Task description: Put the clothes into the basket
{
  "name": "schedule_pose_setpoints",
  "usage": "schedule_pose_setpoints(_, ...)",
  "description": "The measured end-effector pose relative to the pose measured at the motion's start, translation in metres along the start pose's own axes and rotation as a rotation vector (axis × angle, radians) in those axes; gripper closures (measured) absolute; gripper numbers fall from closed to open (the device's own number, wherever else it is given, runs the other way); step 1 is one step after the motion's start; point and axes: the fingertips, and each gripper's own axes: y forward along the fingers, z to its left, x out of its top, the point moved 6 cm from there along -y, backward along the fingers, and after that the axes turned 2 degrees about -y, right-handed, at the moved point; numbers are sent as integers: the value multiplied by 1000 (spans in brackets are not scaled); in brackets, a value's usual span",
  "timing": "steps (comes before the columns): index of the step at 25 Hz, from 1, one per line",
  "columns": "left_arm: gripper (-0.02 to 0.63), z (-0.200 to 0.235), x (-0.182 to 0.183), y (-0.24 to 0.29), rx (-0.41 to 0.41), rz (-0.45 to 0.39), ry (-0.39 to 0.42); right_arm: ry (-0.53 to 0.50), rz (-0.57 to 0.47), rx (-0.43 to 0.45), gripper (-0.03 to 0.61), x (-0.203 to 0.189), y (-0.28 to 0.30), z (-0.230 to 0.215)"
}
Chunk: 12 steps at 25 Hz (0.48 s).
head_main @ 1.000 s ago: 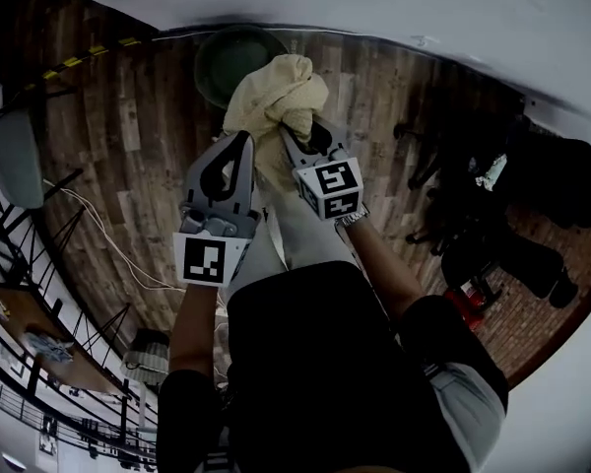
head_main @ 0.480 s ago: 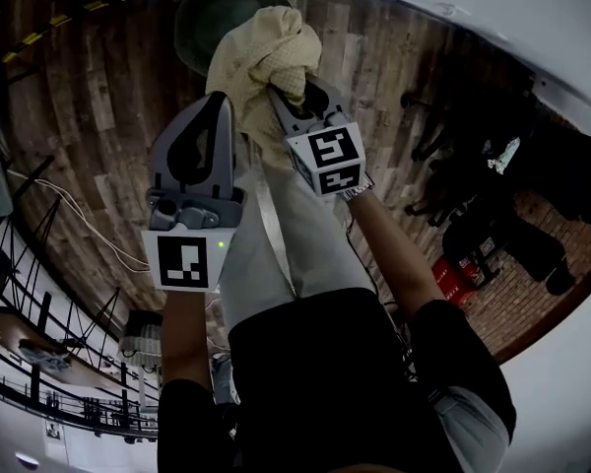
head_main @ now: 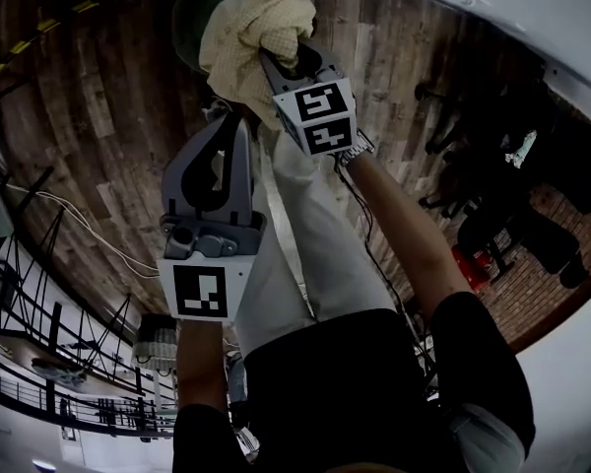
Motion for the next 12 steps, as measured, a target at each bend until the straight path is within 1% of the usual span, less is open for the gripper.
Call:
schedule_pose_setpoints(6,601,5,4,3,-25,-1,8,-3,64,21,419,-1,53,-4)
schedule_pose_setpoints(9,601,5,5,3,-34,2,14,7,93,-2,417,-4,73,-10)
schedule_pose_setpoints(12,601,8,3,0,-24,4,9,-40,117,-7,416,-5,88,-9)
